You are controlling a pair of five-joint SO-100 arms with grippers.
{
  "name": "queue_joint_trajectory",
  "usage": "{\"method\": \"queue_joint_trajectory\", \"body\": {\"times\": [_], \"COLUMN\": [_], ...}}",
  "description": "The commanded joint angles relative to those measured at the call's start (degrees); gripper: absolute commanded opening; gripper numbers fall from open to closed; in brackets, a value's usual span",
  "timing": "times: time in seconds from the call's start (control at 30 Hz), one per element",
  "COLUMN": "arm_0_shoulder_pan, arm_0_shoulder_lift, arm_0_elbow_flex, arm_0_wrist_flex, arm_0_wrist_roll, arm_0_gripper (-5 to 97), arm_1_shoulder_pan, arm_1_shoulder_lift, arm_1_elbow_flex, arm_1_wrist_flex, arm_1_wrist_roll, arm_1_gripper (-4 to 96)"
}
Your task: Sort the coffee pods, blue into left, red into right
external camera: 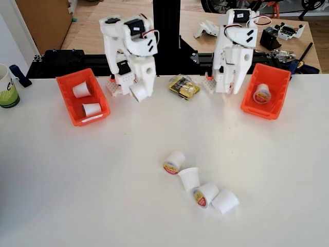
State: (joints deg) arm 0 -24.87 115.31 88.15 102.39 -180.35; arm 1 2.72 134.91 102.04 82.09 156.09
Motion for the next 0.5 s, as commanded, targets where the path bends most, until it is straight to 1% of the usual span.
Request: {"method": "queue_joint_trajectory", "body": {"times": [0.0,0.03,0.1,0.13,0.17,0.23,0.3,0.33,0.37,0.47], "arm_0_shoulder_pan": [0.35,0.35,2.72,4.83,7.38,10.55,14.68,17.31,20.39,27.86], "arm_0_shoulder_lift": [5.54,6.94,9.14,9.93,10.28,9.84,9.58,10.11,10.55,11.69], "arm_0_elbow_flex": [2.46,3.43,4.04,4.13,4.04,2.99,1.67,1.67,1.85,2.64], "arm_0_wrist_flex": [0.35,0.35,0.44,0.44,0.44,0.44,0.44,0.44,0.44,0.53], "arm_0_wrist_roll": [-1.93,1.23,3.08,3.25,1.58,3.96,4.22,3.43,1.41,0.35], "arm_0_gripper": [11,12,12,11,11,11,11,11,11,11], "arm_1_shoulder_pan": [-0.26,-0.35,-0.44,-0.44,-0.53,-0.53,-0.35,-0.18,-0.09,0.70], "arm_1_shoulder_lift": [1.05,0.97,0.97,0.88,0.88,0.88,0.97,0.97,0.97,0.97], "arm_1_elbow_flex": [0.00,0.00,0.35,0.70,1.05,2.11,3.25,3.60,3.69,3.87], "arm_1_wrist_flex": [-1.23,-1.32,-1.85,-2.11,-2.37,-3.25,-4.31,-4.75,-4.92,-5.45], "arm_1_wrist_roll": [0.00,0.18,0.35,0.62,0.97,1.58,1.76,1.85,2.02,3.08], "arm_1_gripper": [13.6,13.5,13.4,13.2,13.1,13.1,13.2,13.2,13.2,13.0]}}
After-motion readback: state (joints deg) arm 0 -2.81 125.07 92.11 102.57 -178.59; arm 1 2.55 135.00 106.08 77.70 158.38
